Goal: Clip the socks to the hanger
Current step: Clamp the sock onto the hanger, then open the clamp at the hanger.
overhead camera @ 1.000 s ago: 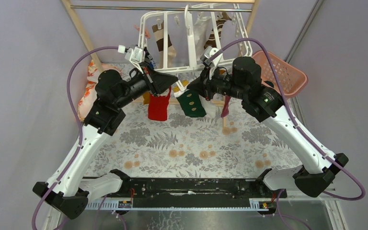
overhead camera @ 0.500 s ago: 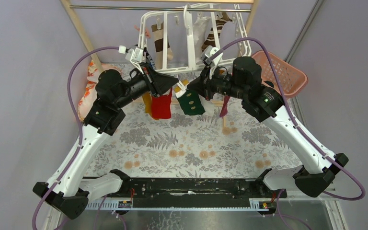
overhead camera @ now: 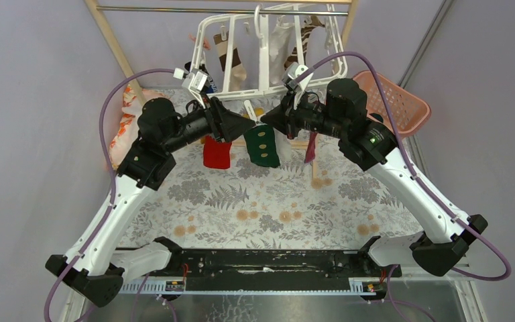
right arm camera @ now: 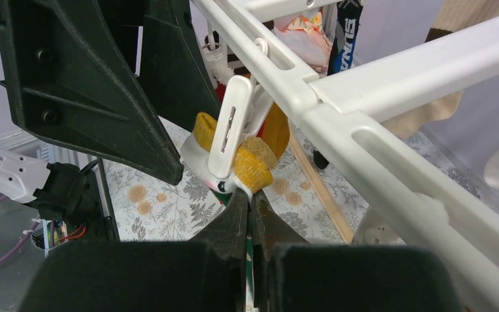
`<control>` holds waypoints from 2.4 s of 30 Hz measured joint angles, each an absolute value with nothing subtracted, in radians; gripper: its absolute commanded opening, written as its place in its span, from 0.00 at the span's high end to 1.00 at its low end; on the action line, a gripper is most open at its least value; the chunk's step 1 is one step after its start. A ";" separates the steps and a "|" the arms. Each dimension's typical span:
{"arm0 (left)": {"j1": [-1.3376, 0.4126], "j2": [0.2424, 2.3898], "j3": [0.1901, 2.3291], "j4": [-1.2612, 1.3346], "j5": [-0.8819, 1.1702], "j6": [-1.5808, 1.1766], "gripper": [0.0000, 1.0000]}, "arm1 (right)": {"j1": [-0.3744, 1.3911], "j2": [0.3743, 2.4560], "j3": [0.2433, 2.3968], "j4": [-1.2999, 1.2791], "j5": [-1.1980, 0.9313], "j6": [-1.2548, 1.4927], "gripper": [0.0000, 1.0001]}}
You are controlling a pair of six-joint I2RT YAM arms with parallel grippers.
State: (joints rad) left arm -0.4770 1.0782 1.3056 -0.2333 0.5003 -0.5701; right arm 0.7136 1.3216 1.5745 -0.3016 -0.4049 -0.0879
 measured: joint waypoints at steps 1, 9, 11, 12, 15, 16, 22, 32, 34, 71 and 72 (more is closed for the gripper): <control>-0.477 1.078 1.306 -0.238 0.502 -0.570 0.40 | 0.714 1.322 1.574 -0.302 -0.405 -0.088 1.00; -0.477 1.076 1.306 -0.249 0.506 -0.567 0.25 | 0.714 1.322 1.563 -0.291 -0.401 -0.078 0.93; -0.477 1.074 1.306 -0.252 0.505 -0.565 0.20 | 0.714 1.322 1.555 -0.282 -0.397 -0.073 0.70; -0.477 1.072 1.306 -0.256 0.505 -0.564 0.19 | 0.714 1.322 1.551 -0.278 -0.392 -0.068 0.61; -0.477 1.061 1.306 -0.278 0.491 -0.556 0.13 | 0.714 1.322 1.545 -0.273 -0.377 -0.057 0.44; -0.477 1.057 1.306 -0.287 0.487 -0.552 0.11 | 0.714 1.322 1.544 -0.271 -0.376 -0.058 0.40; -0.477 1.042 1.306 -0.323 0.440 -0.530 0.07 | 0.714 1.312 1.524 -0.267 -0.373 -0.054 0.33; -0.477 1.035 1.305 -0.392 0.293 -0.474 0.05 | 0.714 1.096 1.423 -0.281 -0.385 -0.011 0.32; -0.477 1.035 1.305 -0.398 0.268 -0.470 0.05 | 0.714 1.044 1.425 -0.282 -0.382 0.001 0.32; -0.173 1.146 1.319 -0.424 0.183 -0.540 0.01 | 0.691 1.246 1.859 -0.534 0.399 0.110 0.36; -0.163 1.146 1.322 -0.424 0.183 -0.542 0.01 | 0.691 1.251 1.858 -0.533 0.398 0.111 0.36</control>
